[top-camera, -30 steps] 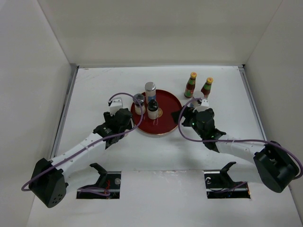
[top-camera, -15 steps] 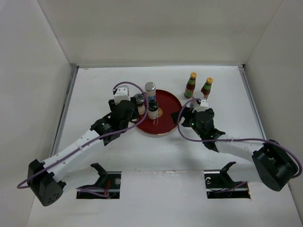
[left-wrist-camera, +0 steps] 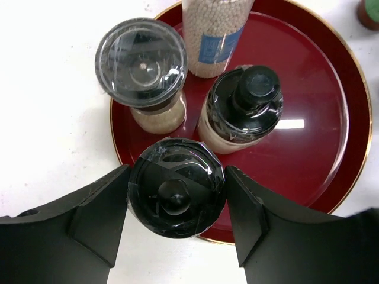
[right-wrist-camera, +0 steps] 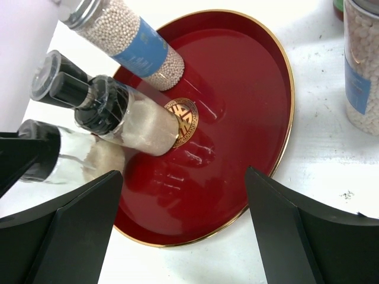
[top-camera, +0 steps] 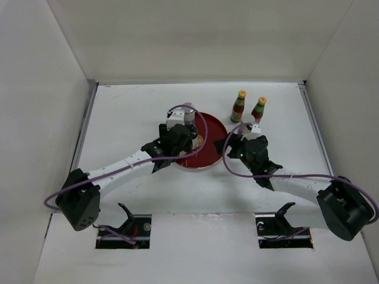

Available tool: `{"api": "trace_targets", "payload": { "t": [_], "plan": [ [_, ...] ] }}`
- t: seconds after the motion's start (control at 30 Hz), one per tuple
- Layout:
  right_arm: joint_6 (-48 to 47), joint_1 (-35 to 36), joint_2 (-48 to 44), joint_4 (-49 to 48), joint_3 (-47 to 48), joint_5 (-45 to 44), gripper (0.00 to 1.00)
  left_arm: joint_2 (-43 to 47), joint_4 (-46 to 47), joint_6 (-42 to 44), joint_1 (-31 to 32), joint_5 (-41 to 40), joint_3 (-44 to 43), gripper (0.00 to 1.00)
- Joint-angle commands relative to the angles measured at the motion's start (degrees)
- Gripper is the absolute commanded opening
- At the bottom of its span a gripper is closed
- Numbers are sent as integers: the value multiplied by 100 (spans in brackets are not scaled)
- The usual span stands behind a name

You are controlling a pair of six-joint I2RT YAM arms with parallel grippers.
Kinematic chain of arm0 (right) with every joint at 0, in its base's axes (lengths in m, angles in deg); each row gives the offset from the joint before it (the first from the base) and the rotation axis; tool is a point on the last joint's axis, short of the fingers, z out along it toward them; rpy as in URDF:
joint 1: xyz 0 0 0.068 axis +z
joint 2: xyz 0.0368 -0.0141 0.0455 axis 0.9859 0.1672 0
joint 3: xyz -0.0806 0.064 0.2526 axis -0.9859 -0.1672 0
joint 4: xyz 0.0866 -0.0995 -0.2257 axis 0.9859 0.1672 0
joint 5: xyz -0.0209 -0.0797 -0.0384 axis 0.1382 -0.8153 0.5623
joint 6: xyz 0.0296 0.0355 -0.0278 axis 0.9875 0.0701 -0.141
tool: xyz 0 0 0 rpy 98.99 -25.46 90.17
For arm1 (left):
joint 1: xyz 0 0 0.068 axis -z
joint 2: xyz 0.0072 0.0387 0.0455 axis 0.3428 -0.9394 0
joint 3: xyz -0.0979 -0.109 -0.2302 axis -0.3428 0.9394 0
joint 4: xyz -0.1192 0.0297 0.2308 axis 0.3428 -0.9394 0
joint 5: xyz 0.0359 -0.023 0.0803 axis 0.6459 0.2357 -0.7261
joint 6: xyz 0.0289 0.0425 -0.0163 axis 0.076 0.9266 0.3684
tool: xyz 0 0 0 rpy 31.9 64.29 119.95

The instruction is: Organize the condiment bottles

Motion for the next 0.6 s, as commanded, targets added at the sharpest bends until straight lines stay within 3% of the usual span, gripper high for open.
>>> {"api": "trace_targets", "payload": {
  "t": [0.0, 0.4, 0.57],
  "plan": [
    [-35, 49, -142, -242, 61, -77, 91, 114, 774, 90, -16, -59, -60, 41],
    [-158, 49, -642, -162, -18, -332, 90, 8, 871, 99, -148, 213, 353, 53],
    [-175, 49, -1072, 241, 69, -490, 87, 157, 1108, 178, -140, 415, 547, 70]
  ]
}}
